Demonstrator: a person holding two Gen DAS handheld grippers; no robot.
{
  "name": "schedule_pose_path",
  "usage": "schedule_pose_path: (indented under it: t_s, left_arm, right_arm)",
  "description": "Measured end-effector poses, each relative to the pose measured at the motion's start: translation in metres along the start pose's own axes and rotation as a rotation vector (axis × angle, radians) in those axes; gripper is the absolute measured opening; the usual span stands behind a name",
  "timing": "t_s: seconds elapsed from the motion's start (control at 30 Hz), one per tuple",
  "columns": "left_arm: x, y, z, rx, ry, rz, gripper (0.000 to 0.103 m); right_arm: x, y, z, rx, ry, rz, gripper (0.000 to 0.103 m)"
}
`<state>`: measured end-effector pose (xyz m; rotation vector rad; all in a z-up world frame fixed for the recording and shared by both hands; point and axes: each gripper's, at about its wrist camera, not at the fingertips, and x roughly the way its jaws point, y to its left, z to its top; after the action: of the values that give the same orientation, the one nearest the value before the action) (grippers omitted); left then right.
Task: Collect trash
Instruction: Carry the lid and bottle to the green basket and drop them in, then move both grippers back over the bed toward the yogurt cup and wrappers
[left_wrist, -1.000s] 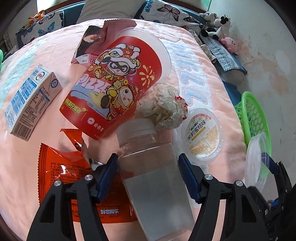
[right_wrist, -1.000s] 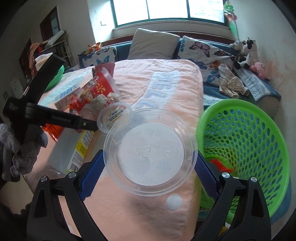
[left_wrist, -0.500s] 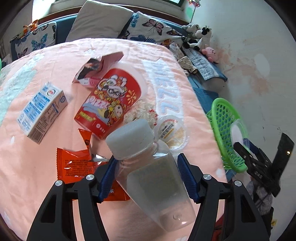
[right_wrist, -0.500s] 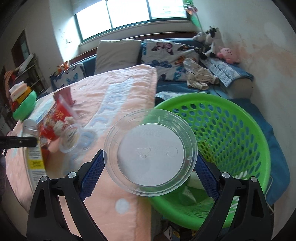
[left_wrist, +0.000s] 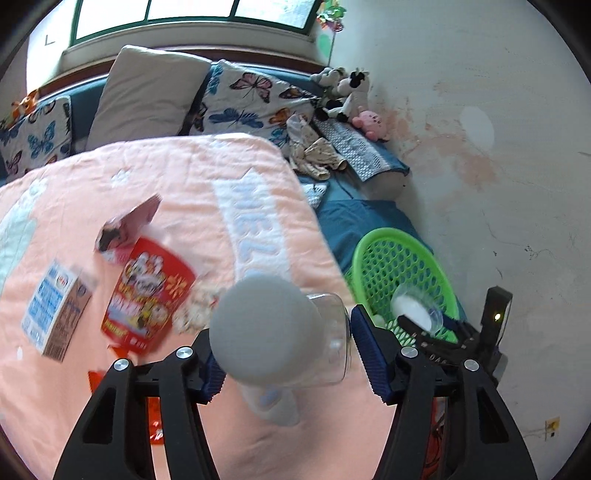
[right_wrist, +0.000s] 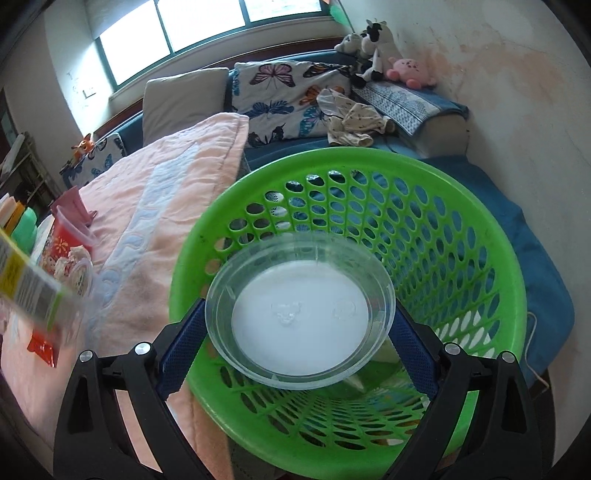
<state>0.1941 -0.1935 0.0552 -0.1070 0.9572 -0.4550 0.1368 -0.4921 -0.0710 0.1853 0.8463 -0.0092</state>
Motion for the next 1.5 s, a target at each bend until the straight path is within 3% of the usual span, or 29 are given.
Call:
schedule_pose_path:
  t_s: [0.33, 0.63, 0.97, 1.17, 1.3, 1.5]
  left_arm:
    - [0.029, -0.055, 0.028, 0.090, -0.051, -0.048, 0.058]
    - [0.081, -0.095, 0.026, 0.147, 0.005, -0.109, 0.058]
    - [0.123, -0.116, 0.007, 0.204, 0.083, -0.098, 0.059]
    - [0.115, -0.117, 0.000, 0.204, 0.086, -0.130, 0.071]
    - [0.095, -0.111, -0.005, 0.215, 0.057, -0.130, 0.071]
    - [0.055, -0.083, -0.026, 0.233, 0.001, -0.060, 0.071]
  right_arm:
    - [-0.020, -0.017, -0.005, 0.021, -0.030, -0.031, 0.094]
    - [-0.047, -0.030, -0.019, 0.041, -0.062, -0.024, 0.094]
    - [-0.059, -0.031, -0.030, 0.056, -0.079, -0.002, 0.094]
    - [-0.066, -0.030, -0.036, 0.061, -0.088, 0.005, 0.094]
    - [-0.077, -0.019, -0.039, 0.042, -0.106, 0.012, 0.094]
    - [-0.088, 0.009, -0.042, -0.005, -0.126, 0.051, 0.094]
